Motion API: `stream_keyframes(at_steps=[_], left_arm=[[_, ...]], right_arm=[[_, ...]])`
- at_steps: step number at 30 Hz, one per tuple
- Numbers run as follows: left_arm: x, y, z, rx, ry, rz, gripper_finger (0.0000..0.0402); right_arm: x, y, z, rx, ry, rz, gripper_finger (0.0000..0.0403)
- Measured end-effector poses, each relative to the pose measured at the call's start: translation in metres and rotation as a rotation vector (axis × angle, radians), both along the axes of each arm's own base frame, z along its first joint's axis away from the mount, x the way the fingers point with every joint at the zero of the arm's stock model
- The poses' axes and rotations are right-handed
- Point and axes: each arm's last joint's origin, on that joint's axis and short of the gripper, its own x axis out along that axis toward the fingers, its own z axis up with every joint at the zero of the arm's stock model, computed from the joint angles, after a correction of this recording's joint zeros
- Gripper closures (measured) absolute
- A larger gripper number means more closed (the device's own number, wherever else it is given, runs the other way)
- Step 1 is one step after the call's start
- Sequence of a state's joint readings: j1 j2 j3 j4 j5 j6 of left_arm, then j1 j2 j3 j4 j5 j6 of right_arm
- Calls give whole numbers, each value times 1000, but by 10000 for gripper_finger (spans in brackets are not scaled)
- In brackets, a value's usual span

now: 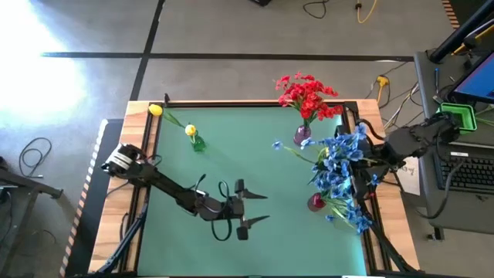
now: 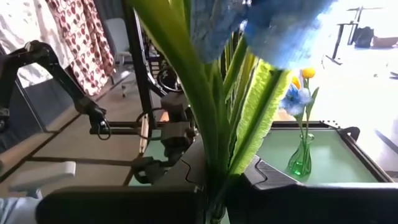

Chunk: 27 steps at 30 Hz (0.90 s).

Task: Sort flowers into vase by color
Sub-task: Put the blue flower into the red vase

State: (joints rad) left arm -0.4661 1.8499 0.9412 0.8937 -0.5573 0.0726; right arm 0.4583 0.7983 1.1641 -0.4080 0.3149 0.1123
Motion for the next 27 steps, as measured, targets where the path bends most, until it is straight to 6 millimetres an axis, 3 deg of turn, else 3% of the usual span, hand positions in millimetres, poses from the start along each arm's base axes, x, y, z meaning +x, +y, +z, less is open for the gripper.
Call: stream_keyframes(at_steps=[8, 15, 27], left_arm=[[3, 0, 2, -4, -9, 5, 134], [12, 11, 10, -13, -35, 39, 134], [18, 16, 18, -13, -57, 57, 134]], right_arm=[[-2, 0, -44, 19, 36, 17, 383], [-2, 0, -68, -11, 84, 27, 383], [-7, -3, -82, 147, 274, -60, 383]])
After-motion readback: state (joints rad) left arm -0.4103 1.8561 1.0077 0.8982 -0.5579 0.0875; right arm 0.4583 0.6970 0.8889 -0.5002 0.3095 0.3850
